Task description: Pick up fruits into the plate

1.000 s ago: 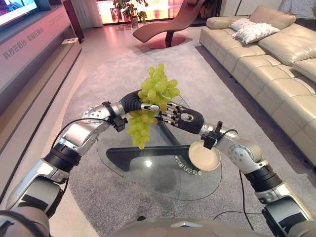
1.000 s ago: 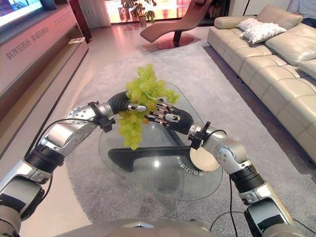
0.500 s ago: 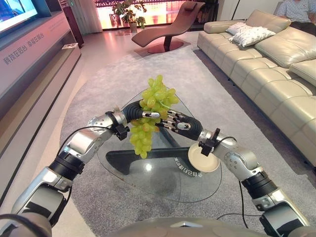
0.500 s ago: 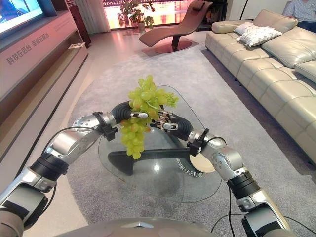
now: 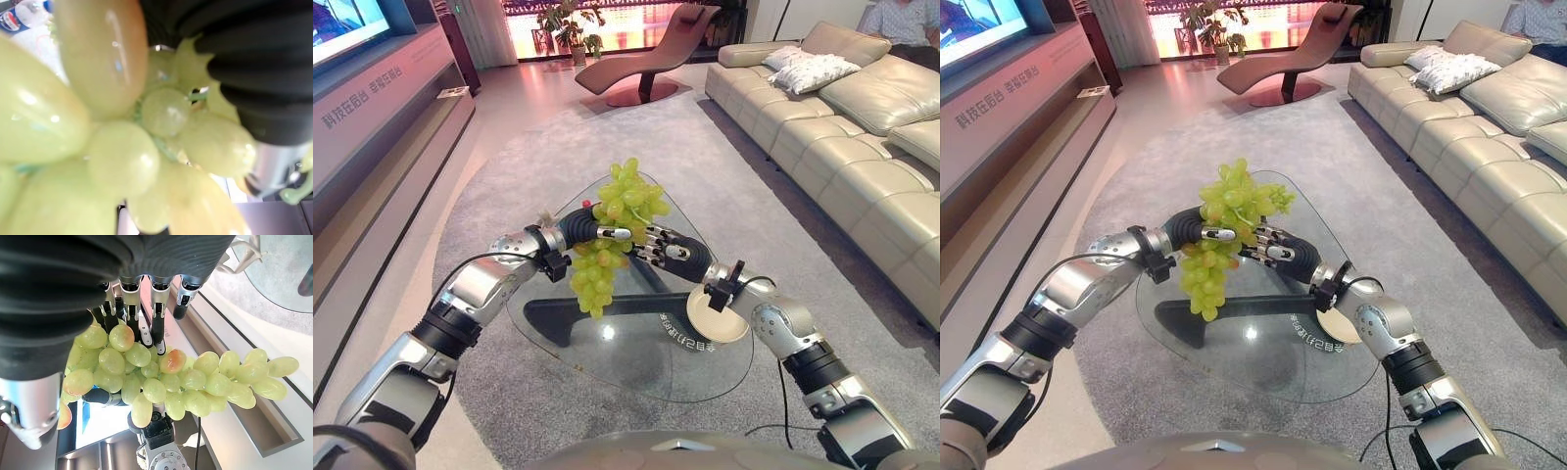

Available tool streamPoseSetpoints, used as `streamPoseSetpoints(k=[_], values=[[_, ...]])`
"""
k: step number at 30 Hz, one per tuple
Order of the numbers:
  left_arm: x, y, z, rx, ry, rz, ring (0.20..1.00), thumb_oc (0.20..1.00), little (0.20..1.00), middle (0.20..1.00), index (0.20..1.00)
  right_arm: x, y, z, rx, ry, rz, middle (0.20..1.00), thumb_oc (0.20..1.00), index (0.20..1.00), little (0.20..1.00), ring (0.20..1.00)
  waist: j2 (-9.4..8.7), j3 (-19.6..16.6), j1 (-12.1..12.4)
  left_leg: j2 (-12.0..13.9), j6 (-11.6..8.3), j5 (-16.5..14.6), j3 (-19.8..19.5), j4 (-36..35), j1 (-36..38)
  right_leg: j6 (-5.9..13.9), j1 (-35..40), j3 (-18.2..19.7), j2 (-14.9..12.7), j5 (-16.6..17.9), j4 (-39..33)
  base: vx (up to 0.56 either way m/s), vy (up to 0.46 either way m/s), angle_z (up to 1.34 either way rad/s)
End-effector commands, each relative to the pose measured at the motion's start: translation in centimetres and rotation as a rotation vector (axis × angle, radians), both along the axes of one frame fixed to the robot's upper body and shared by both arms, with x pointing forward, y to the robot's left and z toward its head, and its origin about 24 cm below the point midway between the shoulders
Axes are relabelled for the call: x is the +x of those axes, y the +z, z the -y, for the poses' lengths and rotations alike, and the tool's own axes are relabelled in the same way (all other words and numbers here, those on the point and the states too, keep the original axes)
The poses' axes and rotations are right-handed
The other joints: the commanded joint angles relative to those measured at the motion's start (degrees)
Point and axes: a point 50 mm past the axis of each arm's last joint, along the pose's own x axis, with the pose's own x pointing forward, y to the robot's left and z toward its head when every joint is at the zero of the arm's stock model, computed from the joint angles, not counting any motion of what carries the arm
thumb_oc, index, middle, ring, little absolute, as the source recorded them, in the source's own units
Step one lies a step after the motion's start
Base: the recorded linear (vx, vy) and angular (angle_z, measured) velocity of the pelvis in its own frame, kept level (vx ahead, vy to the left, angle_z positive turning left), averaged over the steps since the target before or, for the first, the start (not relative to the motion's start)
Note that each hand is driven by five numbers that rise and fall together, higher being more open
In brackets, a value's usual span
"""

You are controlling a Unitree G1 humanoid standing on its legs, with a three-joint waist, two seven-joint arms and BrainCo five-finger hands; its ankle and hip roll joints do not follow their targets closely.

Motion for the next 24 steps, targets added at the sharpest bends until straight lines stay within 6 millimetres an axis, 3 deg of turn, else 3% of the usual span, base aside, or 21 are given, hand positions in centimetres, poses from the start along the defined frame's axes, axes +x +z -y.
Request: streamPoseSetpoints(k=[1,6,13,24], values=[[-0.6,10.4,4.6,-0.341,-0.253,0.352,0.2,0.2,0.2,0.2,0.2,-1.7,-1.5,-3.1,0.047,0.14,-0.064,1.0,1.0,1.0,1.0,1.0,-1.66,1.18,0.74,-1.74,1.26,-8.85,3.54,0.46,4.89,3.08,1.04,2.84,-2.27,-1.94,0.31,0.0,0.0,0.0],[-0.2,9.8,1.6,-0.307,-0.162,0.355,0.2,0.2,0.2,0.2,0.2,-1.7,-0.7,0.1,0.061,0.062,-0.002,1.0,1.0,1.0,1.0,1.0,-1.59,1.48,0.26,-1.6,1.28,-8.9,3.83,0.43,4.82,3.19,0.82,2.94,-2.18,-1.92,0.31,0.0,0.0,0.0],[0.1,9.4,-1.0,-0.291,-0.09,0.359,0.2,0.2,0.2,0.2,0.2,-1.4,0.2,2.2,0.05,0.019,0.037,1.0,1.0,1.0,1.0,1.0,-1.54,1.51,0.24,-1.46,1.21,-8.86,3.92,0.43,4.9,3.26,0.87,2.86,-2.21,-1.91,0.31,0.0,0.0,0.0],[0.1,10.3,-1.1,-0.317,-0.093,0.385,0.2,0.2,0.2,0.2,0.2,-0.8,-0.5,2.5,0.045,-0.025,0.016,1.0,1.0,1.0,1.0,1.0,-1.47,1.44,0.94,-1.41,1.12,-8.98,3.41,0.43,5.08,3.23,1.45,2.1,-2.42,-2.26,0.31,0.0,0.0,0.0]])
